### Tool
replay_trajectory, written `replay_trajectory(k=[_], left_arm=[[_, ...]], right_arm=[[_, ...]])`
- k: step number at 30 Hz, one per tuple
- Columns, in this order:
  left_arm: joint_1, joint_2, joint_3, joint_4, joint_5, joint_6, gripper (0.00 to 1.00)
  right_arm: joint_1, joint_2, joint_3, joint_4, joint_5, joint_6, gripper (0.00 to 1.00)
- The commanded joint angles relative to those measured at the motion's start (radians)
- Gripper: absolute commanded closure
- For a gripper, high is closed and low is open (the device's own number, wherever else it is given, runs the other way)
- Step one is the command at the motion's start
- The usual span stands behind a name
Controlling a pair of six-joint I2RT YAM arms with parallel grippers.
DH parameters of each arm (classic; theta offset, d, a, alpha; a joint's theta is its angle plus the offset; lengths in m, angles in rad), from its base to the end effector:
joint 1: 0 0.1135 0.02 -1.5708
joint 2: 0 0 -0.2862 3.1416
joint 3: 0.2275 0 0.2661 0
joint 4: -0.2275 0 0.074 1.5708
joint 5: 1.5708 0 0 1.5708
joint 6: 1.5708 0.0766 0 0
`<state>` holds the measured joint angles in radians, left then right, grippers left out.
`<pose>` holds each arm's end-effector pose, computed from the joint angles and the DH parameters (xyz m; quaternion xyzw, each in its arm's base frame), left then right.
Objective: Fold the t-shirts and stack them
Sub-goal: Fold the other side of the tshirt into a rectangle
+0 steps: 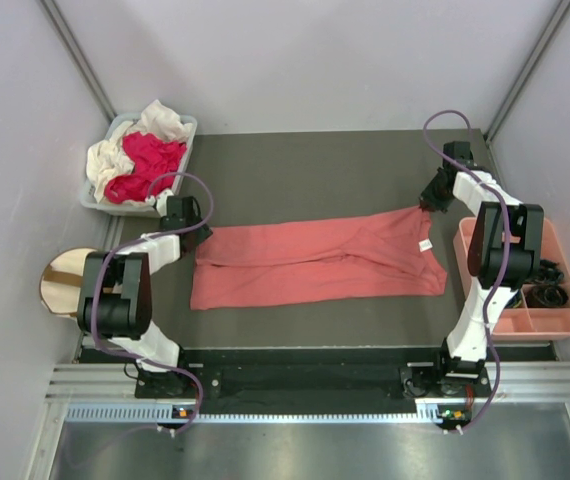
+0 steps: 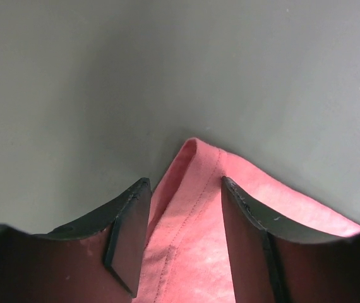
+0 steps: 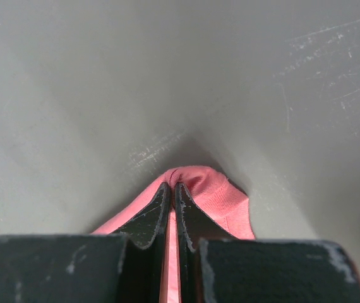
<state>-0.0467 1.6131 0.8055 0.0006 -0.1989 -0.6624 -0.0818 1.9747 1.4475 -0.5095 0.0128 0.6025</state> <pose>0.3581 -0.0016 0.1459 -0.3150 0.8688 -0.0423 0.3798 0.4618 -0.0388 0.1685 0.3252 0.9081 0.0620 0.2566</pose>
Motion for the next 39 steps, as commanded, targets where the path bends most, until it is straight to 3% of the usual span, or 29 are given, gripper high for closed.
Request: replay_trajectory(k=[1,11,30,34,37,39], left_arm=[[-0.002,-0.010,0.028,0.041,-0.007,0.000,0.47],[-0.002,-0.067,-0.017,0.038,0.015,-0.011,0.46],[-0.010,-0.058,-0.055,0.068,0.035,-0.020,0.59],[-0.010,-0.036,-0.045,0.072,0.021,-0.016,0.64],[-0.010,-0.019,-0.025,0.072,0.001,-0.009,0.74],[-0.010,-0.010,-0.006,0.073,-0.011,-0.003,0.87]], right_arm=[[-0.016,0.003,0.039,0.034,0.006,-0.010,1.00],[-0.018,0.007,0.037,0.037,0.003,-0.010,1.00],[-0.018,0.012,0.039,0.035,0.003,-0.010,1.00],[-0.018,0.013,0.037,0.037,0.001,-0.012,1.00],[-0.016,0.015,0.039,0.037,0.001,-0.012,1.00],[-0.016,0.016,0.039,0.035,0.001,-0.012,1.00]])
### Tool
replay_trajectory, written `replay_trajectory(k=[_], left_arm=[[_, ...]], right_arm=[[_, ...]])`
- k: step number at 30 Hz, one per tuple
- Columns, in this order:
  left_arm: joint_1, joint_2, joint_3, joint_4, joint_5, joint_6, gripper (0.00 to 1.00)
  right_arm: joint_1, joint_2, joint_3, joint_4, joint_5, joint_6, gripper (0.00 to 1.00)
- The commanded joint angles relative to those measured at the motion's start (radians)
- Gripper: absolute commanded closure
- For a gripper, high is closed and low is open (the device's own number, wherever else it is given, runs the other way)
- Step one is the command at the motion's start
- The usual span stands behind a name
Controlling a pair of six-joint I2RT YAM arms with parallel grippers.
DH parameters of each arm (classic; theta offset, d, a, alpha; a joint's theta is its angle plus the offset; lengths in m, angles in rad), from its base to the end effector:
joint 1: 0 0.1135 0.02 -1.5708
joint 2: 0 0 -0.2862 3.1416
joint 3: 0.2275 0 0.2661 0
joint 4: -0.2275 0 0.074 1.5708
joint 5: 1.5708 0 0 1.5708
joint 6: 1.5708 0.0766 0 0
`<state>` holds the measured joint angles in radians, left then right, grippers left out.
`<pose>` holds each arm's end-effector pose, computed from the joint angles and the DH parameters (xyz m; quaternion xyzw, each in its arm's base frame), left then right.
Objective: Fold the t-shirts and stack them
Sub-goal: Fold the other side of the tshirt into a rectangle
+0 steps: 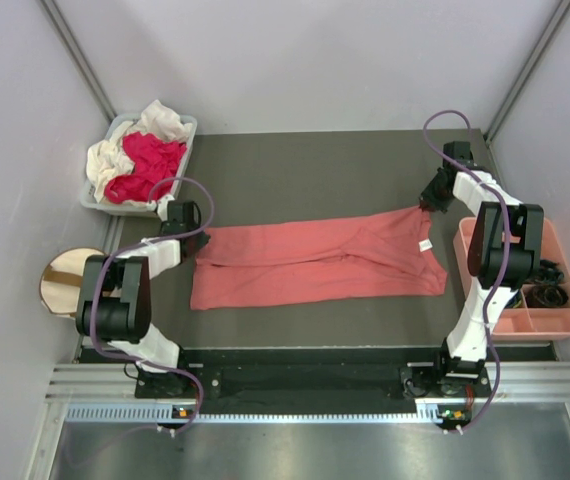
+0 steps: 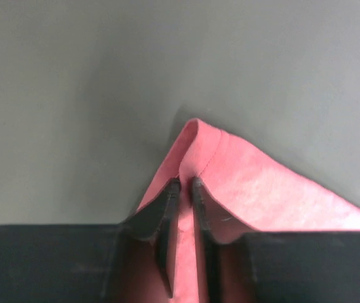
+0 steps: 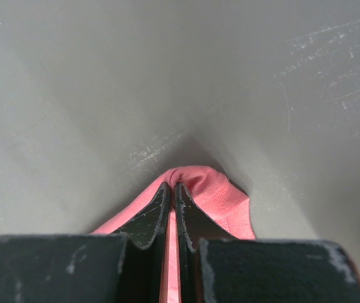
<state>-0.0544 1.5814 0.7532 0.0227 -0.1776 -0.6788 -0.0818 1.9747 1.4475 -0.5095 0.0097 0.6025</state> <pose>0.3463 -0.0053 0.1415 -0.3153 0.8692 -0.0565 0.3767 0.4618 -0.0386 0.1685 0.3248 0.9082 0.0634 0.2562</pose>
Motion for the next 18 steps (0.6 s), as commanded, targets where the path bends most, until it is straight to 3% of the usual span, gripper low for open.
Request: replay_trajectory(k=[1,2,18], left_arm=[[-0.002,0.031,0.054,0.051,-0.046,0.021,0.93],[-0.002,0.037,0.072,0.046,-0.057,0.022,1.00],[-0.001,0.068,0.152,0.016,-0.138,0.047,1.00]], right_arm=[[-0.016,0.016,0.039,0.037,0.004,-0.012,1.00],[-0.016,0.018,0.040,0.035,0.003,-0.012,1.00],[-0.018,0.056,0.125,-0.003,0.022,-0.018,1.00]])
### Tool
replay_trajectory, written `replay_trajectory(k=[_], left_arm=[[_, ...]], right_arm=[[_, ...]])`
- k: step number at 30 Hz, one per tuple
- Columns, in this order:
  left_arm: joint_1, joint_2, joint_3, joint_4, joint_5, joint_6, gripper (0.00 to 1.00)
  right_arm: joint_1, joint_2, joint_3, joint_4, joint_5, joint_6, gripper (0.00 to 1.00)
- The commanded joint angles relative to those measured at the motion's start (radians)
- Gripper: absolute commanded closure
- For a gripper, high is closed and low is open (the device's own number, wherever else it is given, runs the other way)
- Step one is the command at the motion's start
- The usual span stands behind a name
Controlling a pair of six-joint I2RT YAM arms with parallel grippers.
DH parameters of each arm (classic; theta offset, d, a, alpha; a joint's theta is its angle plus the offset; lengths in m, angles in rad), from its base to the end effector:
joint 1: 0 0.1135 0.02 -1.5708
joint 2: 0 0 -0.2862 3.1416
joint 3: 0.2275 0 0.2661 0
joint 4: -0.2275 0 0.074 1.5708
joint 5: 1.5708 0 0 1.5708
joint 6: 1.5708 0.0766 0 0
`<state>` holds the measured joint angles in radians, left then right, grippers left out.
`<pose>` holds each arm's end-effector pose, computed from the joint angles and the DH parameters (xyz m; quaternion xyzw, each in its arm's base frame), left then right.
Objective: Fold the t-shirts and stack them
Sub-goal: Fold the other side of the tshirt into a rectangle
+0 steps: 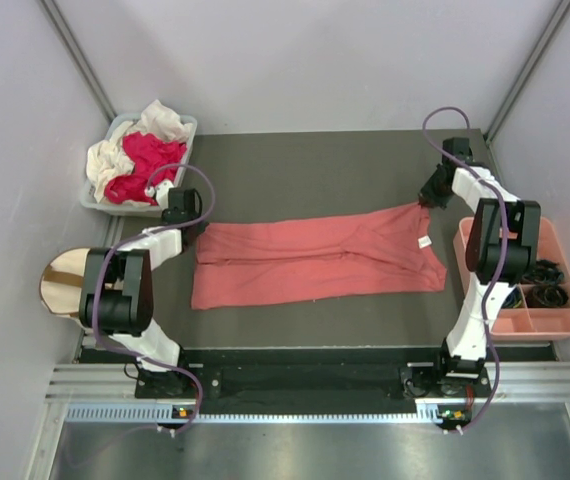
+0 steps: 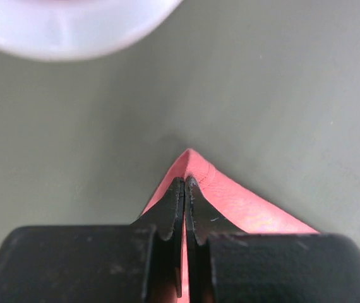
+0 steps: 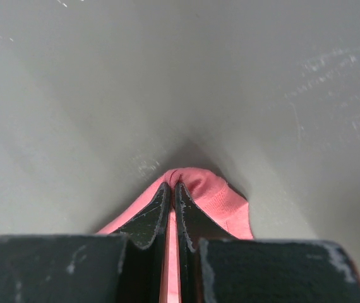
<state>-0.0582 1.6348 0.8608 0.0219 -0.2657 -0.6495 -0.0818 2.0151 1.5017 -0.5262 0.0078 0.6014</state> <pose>0.3742 -0.0017 0.1598 -0.3154 0.8545 -0.0227 0.4122 0.4730 -0.0394 0.1670 0.3242 0.9088 0.0638 0.2546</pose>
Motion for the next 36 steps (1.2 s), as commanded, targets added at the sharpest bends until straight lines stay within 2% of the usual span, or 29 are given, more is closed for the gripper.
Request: replay_trajectory(k=[1,21,36], left_arm=[[0.003,0.019,0.049,0.016,-0.049,0.019,1.00],[0.015,0.079,0.083,0.015,-0.090,0.030,1.00],[0.034,0.166,0.202,0.046,-0.061,0.047,1.00]], right_arm=[[-0.018,0.019,0.086,0.011,0.026,-0.017,1.00],[-0.065,0.074,0.150,-0.011,0.035,-0.029,1.00],[-0.084,0.097,0.169,0.035,-0.005,-0.031,1.00]])
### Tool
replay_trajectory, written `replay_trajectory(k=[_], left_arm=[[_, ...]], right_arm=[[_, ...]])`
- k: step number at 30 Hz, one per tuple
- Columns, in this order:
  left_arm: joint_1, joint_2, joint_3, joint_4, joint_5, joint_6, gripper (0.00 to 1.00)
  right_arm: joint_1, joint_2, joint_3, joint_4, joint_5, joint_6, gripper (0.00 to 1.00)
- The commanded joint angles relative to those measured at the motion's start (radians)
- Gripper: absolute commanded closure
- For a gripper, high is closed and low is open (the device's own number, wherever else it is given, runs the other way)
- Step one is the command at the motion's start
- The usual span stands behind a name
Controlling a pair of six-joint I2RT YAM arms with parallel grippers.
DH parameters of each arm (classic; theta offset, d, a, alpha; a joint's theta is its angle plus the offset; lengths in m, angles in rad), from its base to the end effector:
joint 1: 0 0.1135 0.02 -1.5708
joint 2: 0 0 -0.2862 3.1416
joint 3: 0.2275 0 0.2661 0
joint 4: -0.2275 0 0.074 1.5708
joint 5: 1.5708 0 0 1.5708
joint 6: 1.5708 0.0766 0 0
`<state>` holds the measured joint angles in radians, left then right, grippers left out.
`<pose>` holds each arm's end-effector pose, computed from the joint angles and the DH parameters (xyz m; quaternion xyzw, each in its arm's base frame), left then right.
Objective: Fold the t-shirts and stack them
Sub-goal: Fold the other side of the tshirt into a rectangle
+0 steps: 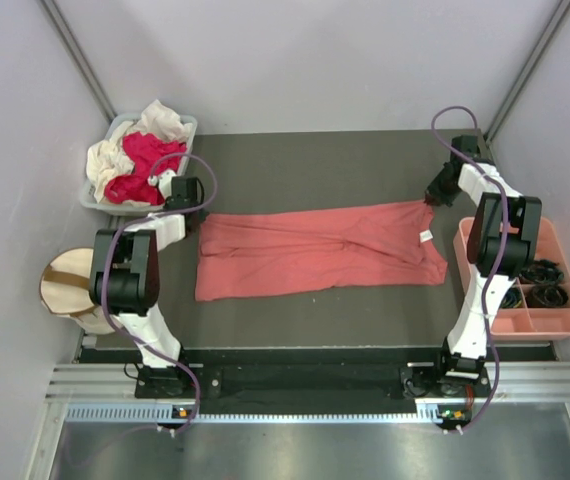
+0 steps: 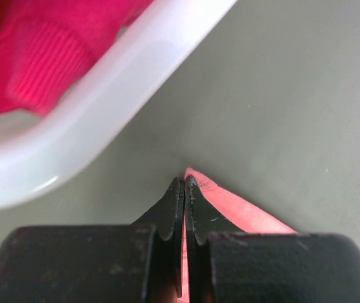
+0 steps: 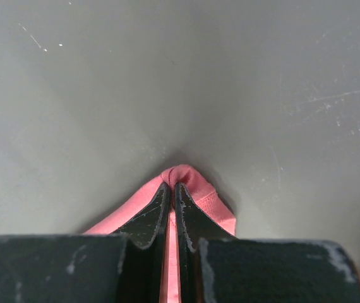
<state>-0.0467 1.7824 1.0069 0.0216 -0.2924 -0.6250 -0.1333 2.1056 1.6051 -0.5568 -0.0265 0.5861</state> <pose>0.4152 0.0027 0.1538 -0.3143 0.8538 -0.0033 0.4151 0.4919 -0.0639 0.1568 0.3373 0.9064 0.0695 0.2446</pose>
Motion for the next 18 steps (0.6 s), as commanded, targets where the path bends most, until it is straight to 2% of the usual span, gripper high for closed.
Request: replay_trajectory(k=[1,14,18], left_arm=[[0.022,0.021,0.059,0.046,-0.034,0.022,1.00],[0.024,0.048,0.068,0.035,-0.050,0.028,1.00],[0.022,0.055,0.075,0.017,-0.070,0.021,0.86]], right_arm=[[-0.032,0.008,0.067,0.066,0.031,-0.015,1.00],[-0.042,0.034,0.139,0.086,0.031,-0.023,1.00],[-0.043,0.051,0.162,0.084,0.027,-0.032,1.00]])
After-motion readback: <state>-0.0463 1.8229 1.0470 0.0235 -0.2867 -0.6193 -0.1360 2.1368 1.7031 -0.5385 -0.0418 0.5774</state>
